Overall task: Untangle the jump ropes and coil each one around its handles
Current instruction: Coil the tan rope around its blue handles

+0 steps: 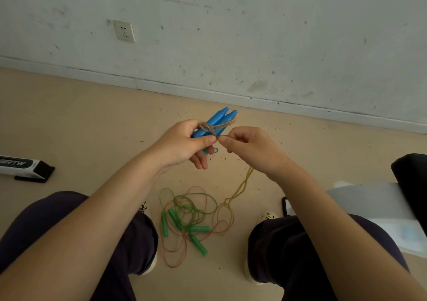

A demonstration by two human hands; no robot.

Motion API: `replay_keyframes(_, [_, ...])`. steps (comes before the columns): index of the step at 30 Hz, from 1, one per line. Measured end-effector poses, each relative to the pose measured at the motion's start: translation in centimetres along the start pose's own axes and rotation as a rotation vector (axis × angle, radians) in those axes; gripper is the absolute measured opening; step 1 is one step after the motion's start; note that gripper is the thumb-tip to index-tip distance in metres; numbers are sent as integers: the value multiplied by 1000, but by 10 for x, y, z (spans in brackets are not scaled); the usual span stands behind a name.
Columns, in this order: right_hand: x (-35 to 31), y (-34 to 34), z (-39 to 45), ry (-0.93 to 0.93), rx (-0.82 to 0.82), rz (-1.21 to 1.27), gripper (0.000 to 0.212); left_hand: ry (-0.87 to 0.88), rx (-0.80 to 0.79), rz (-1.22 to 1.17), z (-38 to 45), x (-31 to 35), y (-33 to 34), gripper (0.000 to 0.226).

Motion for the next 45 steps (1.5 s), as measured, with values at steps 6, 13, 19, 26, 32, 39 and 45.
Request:
replay_keyframes(6, [-16,1,-7,-178,-50,-200,19,-80,-35,181,-1,-9,3,10])
replay_keyframes(13, [-23,-10,-5,-302,24,-188,12,-73,-372,263,-8,-10,25,16])
replay_keyframes(19, [-13,-7,-3,-212,-17,-56,17,-37,-453,208,-12,-4,24,22])
replay_keyframes(26, [-12,1,-3,-178,-48,-31,23,-8,-354,237,-11,-2,25,23])
replay_keyframes(32, [-9,1,-4,-145,-85,12,47,27,-347,301,-12,-1,25,17])
replay_keyframes(39, [-3,3,-3,-105,-106,115,35,66,-282,312,-12,7,22,31])
replay_keyframes(45, [1,7,-3,-15,-170,329,24,175,-199,176,-13,16,16,55])
Point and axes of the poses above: each hand's wrist, its own z-axis towards the middle knuckle, its own y-axis out of the palm, x = y × z, the point moved 8 cm from there along z, towards the middle knuckle, and after that the axes turned 5 degrees about z, right-handed, at the moved point
